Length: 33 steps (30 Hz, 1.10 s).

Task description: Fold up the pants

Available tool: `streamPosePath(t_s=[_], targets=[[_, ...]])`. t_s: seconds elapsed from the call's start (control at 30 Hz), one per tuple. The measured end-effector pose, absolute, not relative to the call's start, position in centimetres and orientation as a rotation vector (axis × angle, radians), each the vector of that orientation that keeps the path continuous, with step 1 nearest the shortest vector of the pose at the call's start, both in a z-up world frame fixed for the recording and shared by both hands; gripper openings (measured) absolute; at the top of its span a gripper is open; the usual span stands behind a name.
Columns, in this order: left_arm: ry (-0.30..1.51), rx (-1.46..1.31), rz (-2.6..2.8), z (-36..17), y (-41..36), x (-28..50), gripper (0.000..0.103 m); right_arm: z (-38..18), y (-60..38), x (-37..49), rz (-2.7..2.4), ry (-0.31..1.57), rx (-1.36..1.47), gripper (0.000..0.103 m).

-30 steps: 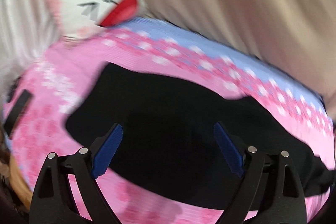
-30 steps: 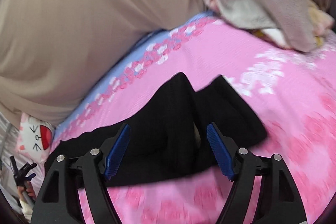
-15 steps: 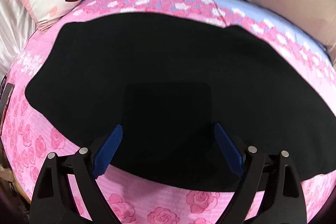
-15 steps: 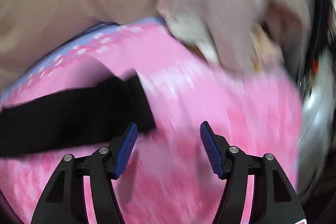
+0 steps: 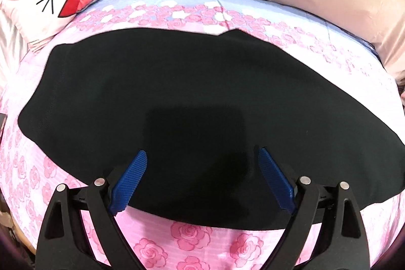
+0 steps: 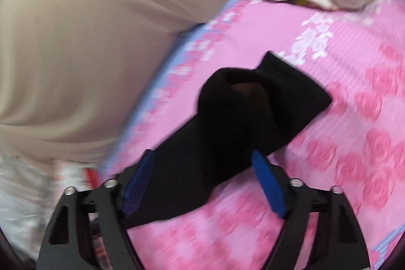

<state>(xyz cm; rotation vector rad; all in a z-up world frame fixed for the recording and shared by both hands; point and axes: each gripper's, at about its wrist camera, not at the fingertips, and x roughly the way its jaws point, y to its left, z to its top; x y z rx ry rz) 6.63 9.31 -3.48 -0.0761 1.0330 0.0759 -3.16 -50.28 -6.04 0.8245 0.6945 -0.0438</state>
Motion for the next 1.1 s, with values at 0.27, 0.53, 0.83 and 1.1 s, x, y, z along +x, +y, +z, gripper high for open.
streamPosePath(t_s=[0.27,0.53,0.83,1.1], targets=[[0.981,-0.078,0.108,-2.5,10.5,5.7,0.091,0.6,-51.1,-2.0,-0.039,0.402,0.662,0.005],[0.993,-0.143,0.23,-4.1,15.1,6.2,0.091,-10.5,-55.7,-0.3,-0.216,0.662,0.816,0.01],[0.912,-0.502,0.515,-3.0,31.0,0.1,0.091,-8.4,-53.5,-4.0,-0.387,0.59,0.703,0.039],[0.873,-0.609,0.514,-4.6,37.3,1.5,0.052,-4.1,-44.5,-3.1,-0.277,0.515,0.491,0.052]])
